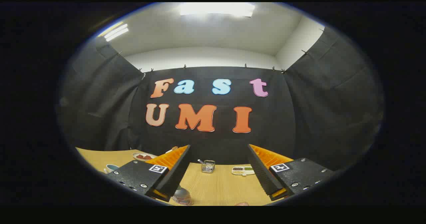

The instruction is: Take the bottle from table, then pour the juice into the cup, finally place the bottle on the coaster

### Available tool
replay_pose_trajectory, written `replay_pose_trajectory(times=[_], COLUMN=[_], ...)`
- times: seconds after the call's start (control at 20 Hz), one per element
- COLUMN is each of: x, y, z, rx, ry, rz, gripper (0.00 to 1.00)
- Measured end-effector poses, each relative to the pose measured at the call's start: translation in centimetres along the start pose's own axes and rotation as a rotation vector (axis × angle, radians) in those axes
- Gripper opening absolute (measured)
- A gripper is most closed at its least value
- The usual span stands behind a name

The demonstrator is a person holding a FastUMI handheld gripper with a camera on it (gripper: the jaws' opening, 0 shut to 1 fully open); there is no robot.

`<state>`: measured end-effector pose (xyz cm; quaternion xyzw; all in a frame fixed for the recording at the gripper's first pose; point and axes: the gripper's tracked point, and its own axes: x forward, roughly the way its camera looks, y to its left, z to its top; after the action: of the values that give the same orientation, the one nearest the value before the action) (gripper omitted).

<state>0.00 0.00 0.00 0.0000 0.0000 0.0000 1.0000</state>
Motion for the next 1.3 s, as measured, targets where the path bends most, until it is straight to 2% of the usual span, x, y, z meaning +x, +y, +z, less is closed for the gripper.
replay_pose_trajectory(times=[0.75,0.95,1.3], x=[0.9,0.5,-0.7], y=[2.9,4.4,7.2], z=[0.0,0.8,-2.8], rx=[-0.014,0.037,0.017], ry=[0.02,-0.017,0.041], rz=[0.05,0.085,0.156], gripper=[0.97,0.97,0.97])
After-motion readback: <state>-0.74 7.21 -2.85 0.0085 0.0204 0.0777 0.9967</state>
